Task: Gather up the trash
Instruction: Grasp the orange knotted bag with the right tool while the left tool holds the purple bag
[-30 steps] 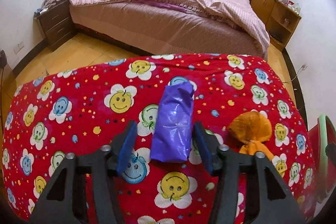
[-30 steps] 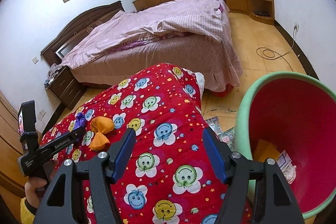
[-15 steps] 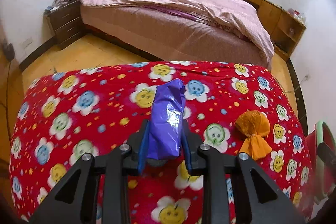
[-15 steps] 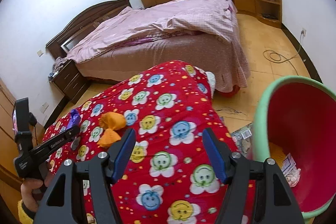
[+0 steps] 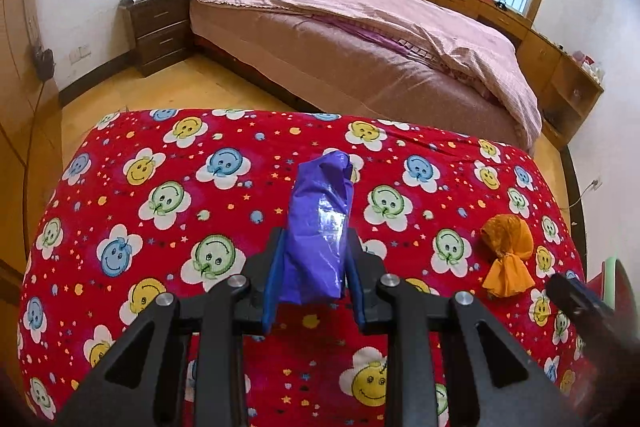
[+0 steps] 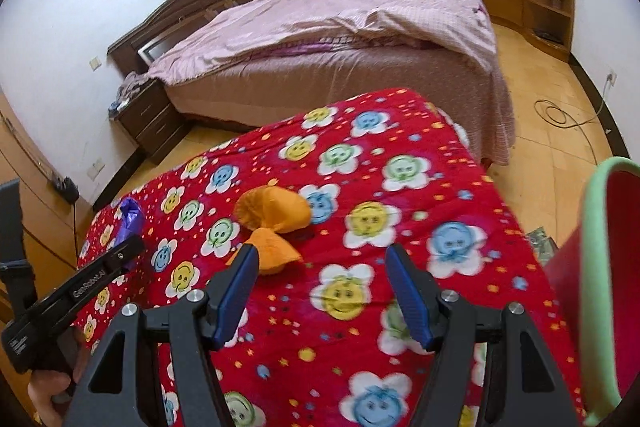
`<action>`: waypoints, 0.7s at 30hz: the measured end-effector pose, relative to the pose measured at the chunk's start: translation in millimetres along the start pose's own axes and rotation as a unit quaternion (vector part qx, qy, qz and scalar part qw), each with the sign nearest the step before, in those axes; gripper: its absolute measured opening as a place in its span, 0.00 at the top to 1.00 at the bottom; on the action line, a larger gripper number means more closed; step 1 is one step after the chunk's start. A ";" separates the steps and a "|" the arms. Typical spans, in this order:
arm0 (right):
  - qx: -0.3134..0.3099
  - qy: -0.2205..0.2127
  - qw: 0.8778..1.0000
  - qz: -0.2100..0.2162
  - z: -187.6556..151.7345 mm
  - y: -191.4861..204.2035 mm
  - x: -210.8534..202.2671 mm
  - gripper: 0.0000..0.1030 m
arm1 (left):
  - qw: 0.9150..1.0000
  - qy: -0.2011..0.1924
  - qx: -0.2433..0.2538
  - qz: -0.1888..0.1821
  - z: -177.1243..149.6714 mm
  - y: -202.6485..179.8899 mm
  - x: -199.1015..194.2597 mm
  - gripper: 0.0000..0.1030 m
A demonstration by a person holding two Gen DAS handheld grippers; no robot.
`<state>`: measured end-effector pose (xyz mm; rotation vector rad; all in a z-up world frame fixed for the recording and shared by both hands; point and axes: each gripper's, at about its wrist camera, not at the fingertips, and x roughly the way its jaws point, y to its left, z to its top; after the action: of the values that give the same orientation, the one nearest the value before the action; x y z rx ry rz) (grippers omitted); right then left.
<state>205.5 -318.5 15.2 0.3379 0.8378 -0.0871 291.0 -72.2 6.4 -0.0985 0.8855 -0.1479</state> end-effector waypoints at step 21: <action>-0.064 0.001 0.998 0.017 -11.0 41.8 30.8 0.92 | 1.000 -0.005 -0.007 -0.024 3.2 3.5 -8.4 0.72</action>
<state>226.9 -273.8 -3.6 0.2315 0.8340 -0.0003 288.5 -67.2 14.3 -0.1338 0.8758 -0.1850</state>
